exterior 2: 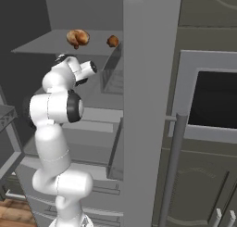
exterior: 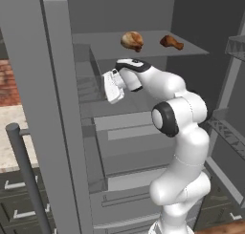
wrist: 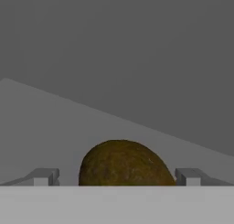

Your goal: Gather the avocado and squash from the fridge and place them on a tray on the dining counter. Then gather the chicken drumsticks from the fridge and place them on the other tray.

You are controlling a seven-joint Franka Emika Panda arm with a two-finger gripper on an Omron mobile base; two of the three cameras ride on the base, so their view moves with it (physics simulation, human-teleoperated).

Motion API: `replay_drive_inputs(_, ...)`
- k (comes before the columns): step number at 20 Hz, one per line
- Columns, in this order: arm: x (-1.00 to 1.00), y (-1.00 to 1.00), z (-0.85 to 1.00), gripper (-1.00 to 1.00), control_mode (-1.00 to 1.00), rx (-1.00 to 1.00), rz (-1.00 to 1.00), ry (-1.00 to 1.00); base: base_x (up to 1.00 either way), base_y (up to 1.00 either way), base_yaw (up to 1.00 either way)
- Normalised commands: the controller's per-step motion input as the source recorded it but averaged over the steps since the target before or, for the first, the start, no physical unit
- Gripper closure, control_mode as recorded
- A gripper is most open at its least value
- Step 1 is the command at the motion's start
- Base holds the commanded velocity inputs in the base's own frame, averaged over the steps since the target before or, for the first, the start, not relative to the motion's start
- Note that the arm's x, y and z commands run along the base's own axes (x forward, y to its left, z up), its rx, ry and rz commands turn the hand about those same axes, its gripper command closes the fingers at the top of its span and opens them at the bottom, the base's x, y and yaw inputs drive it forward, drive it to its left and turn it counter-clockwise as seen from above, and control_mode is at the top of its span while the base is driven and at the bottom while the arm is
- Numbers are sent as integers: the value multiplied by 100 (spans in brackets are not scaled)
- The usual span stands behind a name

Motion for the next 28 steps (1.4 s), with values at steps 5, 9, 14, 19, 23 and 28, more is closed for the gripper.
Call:
replay_drive_inputs(5,0,17,-27,100,-100,-4,5,0,0,0,0)
replay_drive_inputs(9,0,16,-24,100,-100,-4,5,0,0,0,0)
replay_drive_inputs(14,-5,2,-11,100,-100,-1,3,-1,0,0,0)
replay_drive_inputs(19,-34,0,-2,100,-100,0,0,-2,0,0,0)
replay_drive_inputs(23,-38,0,-9,100,-100,0,0,-7,0,0,0)
replay_drive_inputs(28,-44,0,-4,100,-100,0,0,-10,0,0,0)
